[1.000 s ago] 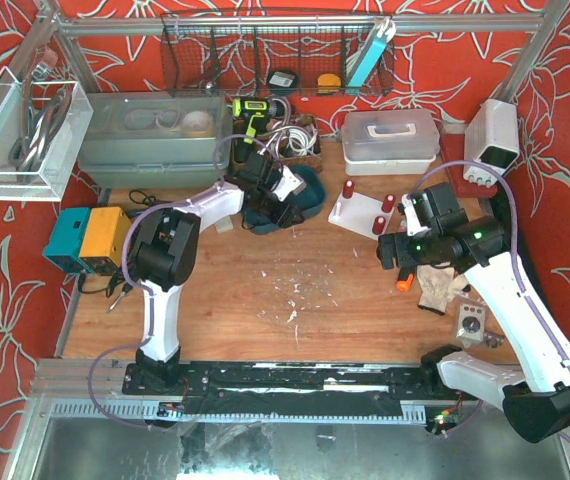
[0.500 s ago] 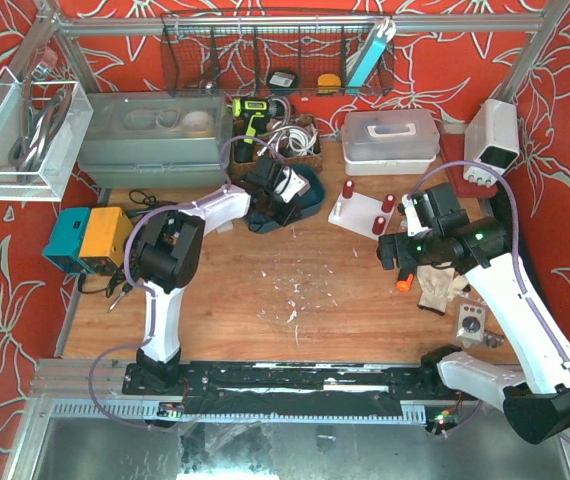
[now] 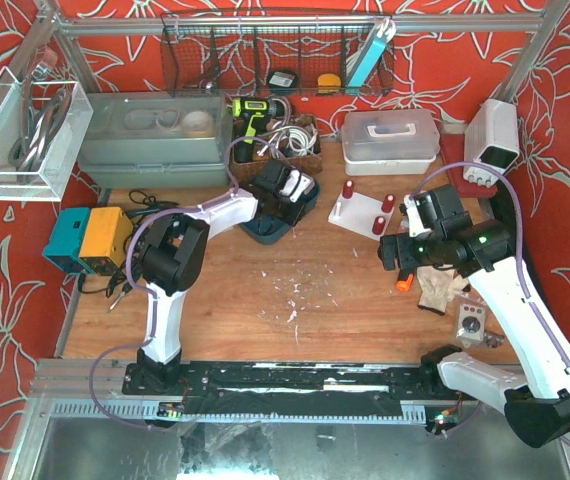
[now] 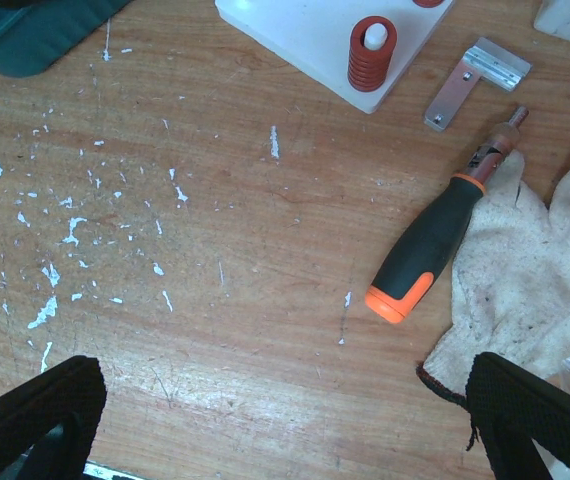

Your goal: Install the large spring

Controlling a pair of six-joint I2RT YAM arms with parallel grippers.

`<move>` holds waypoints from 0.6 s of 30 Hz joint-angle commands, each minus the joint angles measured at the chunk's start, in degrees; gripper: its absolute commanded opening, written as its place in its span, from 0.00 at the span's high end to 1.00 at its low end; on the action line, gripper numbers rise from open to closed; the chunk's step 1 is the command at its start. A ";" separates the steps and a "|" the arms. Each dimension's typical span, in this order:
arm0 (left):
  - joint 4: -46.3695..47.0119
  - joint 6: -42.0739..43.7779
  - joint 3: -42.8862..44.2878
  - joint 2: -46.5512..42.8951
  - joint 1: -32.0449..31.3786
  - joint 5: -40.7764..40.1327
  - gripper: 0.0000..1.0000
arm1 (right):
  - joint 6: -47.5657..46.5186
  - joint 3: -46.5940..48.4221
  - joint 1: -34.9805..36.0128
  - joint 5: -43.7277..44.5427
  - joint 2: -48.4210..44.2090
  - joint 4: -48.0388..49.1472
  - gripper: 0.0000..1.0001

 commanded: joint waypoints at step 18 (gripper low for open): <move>-0.67 -18.91 9.11 -2.40 1.37 -6.88 0.47 | 2.80 0.80 0.16 -1.03 0.15 -2.57 0.01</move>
